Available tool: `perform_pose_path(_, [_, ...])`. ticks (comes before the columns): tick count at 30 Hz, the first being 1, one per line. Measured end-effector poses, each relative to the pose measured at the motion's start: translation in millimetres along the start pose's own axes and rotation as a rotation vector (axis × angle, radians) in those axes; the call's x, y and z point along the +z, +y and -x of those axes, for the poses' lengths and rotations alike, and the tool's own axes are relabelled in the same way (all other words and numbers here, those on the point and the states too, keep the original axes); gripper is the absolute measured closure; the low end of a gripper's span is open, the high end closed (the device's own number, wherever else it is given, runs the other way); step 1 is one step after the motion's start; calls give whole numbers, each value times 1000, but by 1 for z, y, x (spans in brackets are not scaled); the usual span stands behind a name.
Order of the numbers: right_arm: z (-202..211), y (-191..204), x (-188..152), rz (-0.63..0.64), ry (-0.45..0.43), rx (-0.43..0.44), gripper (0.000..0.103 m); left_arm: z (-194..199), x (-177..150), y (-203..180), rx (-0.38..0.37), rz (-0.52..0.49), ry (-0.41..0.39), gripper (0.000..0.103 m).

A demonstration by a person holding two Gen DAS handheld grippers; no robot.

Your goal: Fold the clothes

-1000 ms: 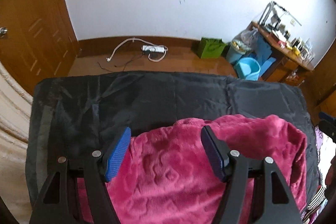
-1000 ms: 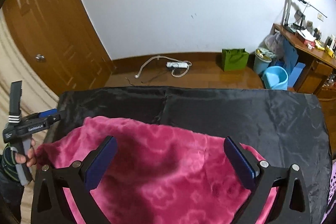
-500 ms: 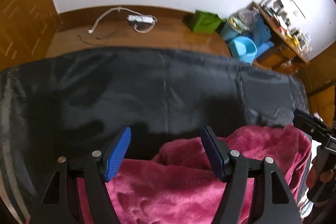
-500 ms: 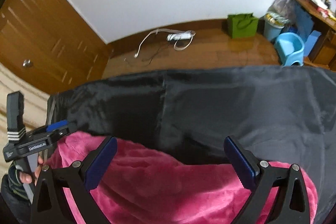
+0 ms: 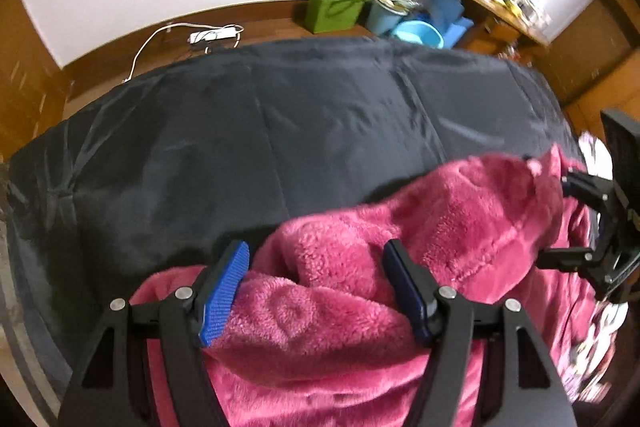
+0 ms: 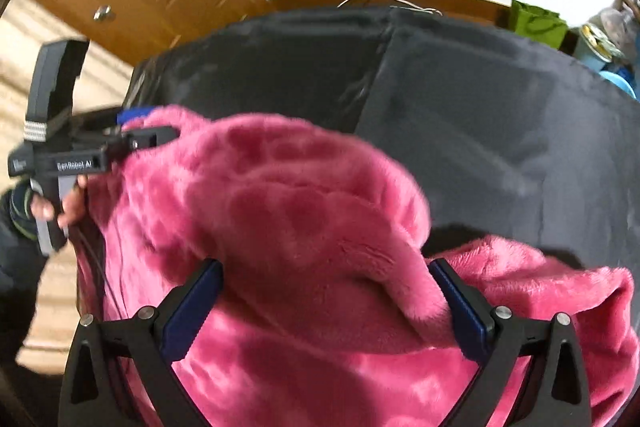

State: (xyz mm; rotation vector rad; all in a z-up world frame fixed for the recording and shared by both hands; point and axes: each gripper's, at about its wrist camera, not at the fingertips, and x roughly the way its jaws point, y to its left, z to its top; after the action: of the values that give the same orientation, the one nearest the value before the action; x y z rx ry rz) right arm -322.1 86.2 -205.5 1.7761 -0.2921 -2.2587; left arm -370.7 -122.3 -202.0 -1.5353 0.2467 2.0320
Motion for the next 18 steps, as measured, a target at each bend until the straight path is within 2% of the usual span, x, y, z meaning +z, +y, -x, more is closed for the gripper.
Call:
perform_pose_path(4, [-5,-1,-17,-28,3,17,0,-5,-22,-17,39,-72,1,30])
perform_pose_path(13, [-1,3,-40,-15,13,27,0,5,-69,-39,105,-164,-105,30])
perform_pose_path(18, [18,-15,-26,-166,-61,143,0,1,-75,-31,84,-130,-120,30])
